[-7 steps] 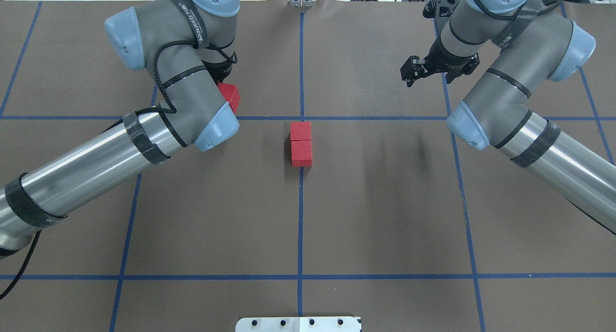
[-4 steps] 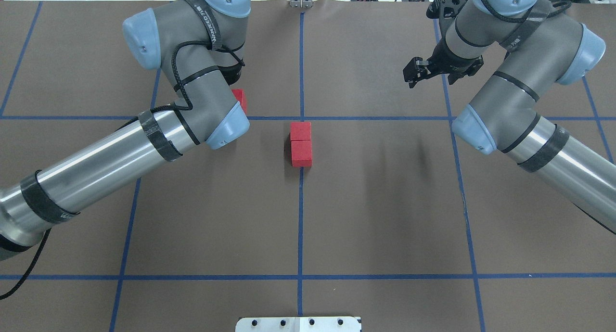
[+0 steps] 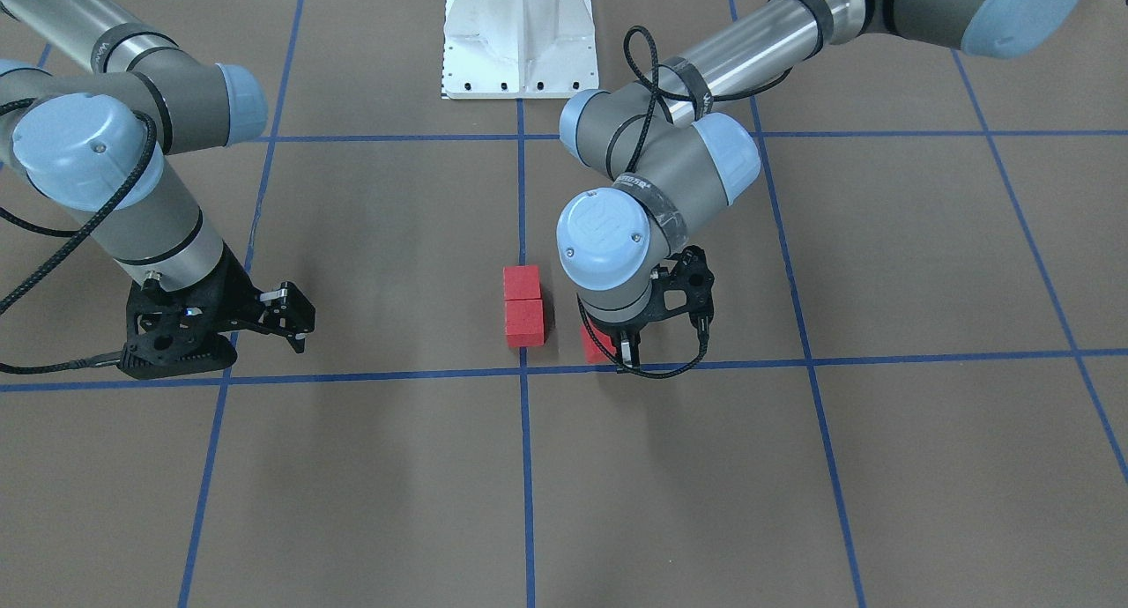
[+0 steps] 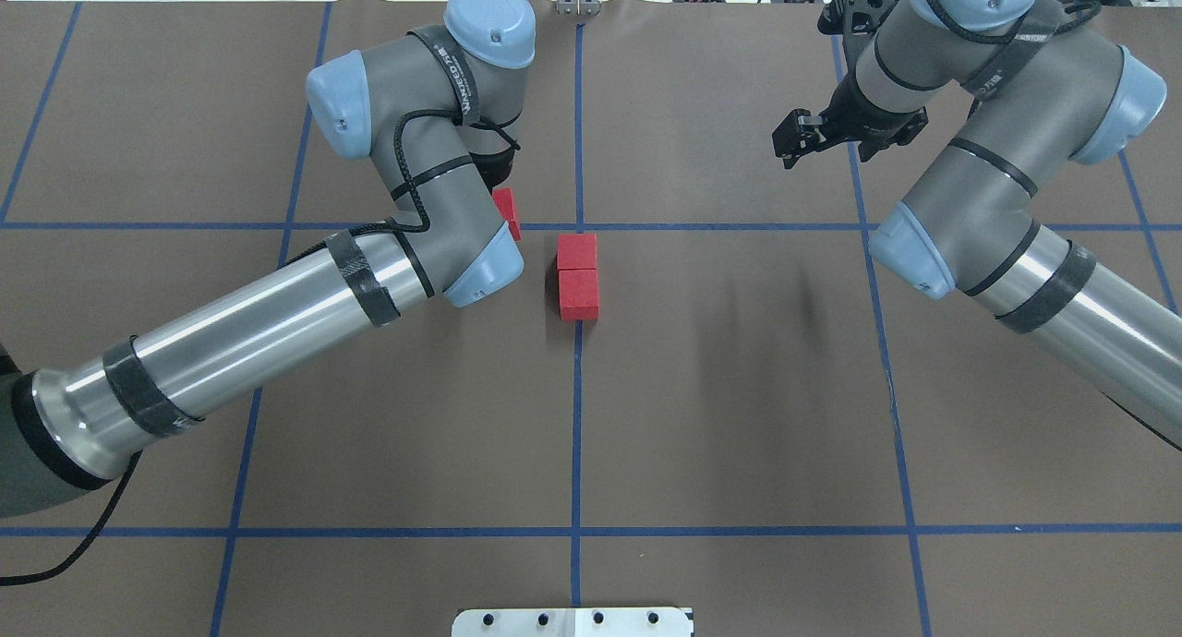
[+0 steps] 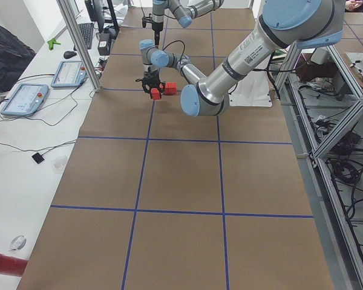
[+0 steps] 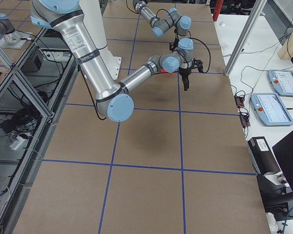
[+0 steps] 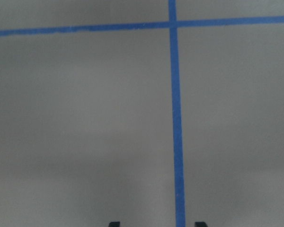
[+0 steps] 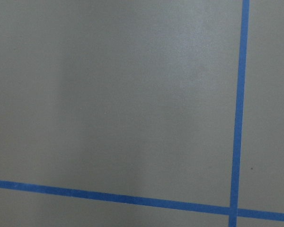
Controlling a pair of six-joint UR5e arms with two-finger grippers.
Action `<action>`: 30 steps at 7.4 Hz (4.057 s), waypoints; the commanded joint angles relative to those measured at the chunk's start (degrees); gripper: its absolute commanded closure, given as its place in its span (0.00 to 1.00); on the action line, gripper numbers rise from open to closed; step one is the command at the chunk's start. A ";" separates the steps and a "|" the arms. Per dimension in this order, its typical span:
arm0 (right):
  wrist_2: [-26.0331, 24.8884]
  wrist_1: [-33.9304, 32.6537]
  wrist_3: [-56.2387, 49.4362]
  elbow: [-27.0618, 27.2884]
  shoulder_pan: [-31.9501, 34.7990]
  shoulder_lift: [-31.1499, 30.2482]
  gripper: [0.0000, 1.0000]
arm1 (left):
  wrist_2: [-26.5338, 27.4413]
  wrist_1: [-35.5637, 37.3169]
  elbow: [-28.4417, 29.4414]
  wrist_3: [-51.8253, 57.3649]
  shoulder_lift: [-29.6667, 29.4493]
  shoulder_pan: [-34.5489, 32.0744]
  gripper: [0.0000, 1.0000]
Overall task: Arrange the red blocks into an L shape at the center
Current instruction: 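Carry the red cube with the left gripper toward the center pair, then lower the held red cube beside the farther center cube with the left gripper, then hold the left gripper on the placed cube and open it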
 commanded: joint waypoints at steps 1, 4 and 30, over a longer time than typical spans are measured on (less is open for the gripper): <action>-0.07 0.00 -0.10 -0.19 -0.15 0.10 0.01 | 0.20 -1.14 1.44 -2.08 -1.04 1.64 1.00; -0.16 0.00 -0.10 -0.28 -0.23 0.10 0.01 | 0.20 -0.97 1.44 -2.17 -1.39 2.70 1.00; -0.16 -0.09 0.07 -0.54 -0.41 0.81 0.01 | 0.64 -1.23 1.44 -0.86 -1.92 4.37 0.26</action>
